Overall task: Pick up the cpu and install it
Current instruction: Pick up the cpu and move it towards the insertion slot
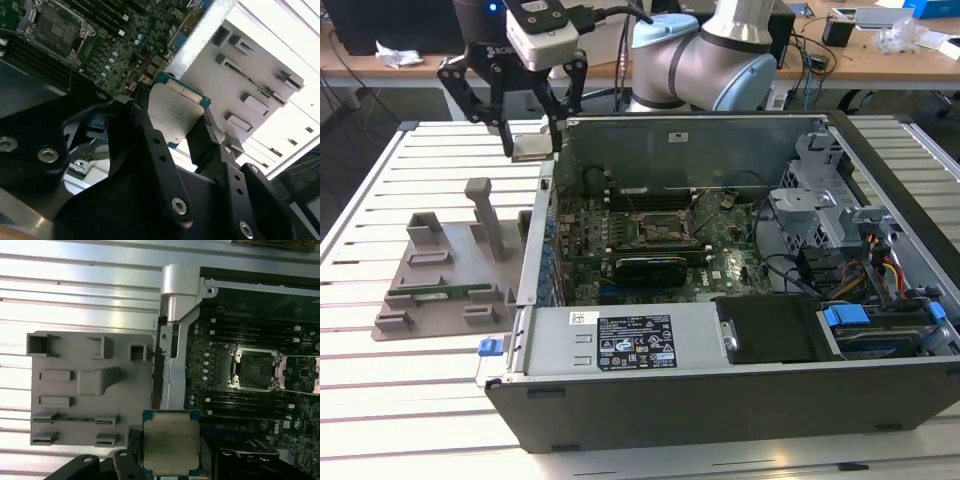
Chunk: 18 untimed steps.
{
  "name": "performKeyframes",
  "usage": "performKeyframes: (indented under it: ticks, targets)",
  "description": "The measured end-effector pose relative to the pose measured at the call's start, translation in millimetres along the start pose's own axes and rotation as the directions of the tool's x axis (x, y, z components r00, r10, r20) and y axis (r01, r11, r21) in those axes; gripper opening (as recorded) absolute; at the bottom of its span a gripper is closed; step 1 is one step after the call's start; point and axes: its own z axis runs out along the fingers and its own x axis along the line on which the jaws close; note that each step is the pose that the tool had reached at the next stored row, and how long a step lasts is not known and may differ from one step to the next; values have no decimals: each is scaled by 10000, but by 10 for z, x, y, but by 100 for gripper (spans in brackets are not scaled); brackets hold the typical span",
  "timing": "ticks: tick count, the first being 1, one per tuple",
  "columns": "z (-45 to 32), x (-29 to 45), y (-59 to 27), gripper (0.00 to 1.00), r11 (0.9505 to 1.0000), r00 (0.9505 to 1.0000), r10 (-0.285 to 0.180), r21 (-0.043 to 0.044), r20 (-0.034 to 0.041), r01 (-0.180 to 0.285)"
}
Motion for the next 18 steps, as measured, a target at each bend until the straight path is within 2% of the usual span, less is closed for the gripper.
performKeyframes:
  ticks: [4, 5, 7, 8, 12, 18]
  targets:
    - [6, -243, -15, 54, 10000, 10000, 1, 0, 0, -1]
    - [8, -334, -21, 54, 10000, 10000, 0, 0, 0, 0]
    - [10, -397, -25, 54, 10000, 10000, 2, 0, 0, -2]
    - [11, -453, -29, 54, 10000, 10000, 2, 1, -1, -2]
    - [14, -566, -37, 54, 10000, 10000, 2, 1, 0, -2]
    - [21, -859, -58, 54, 10000, 10000, 2, 1, 0, -2]
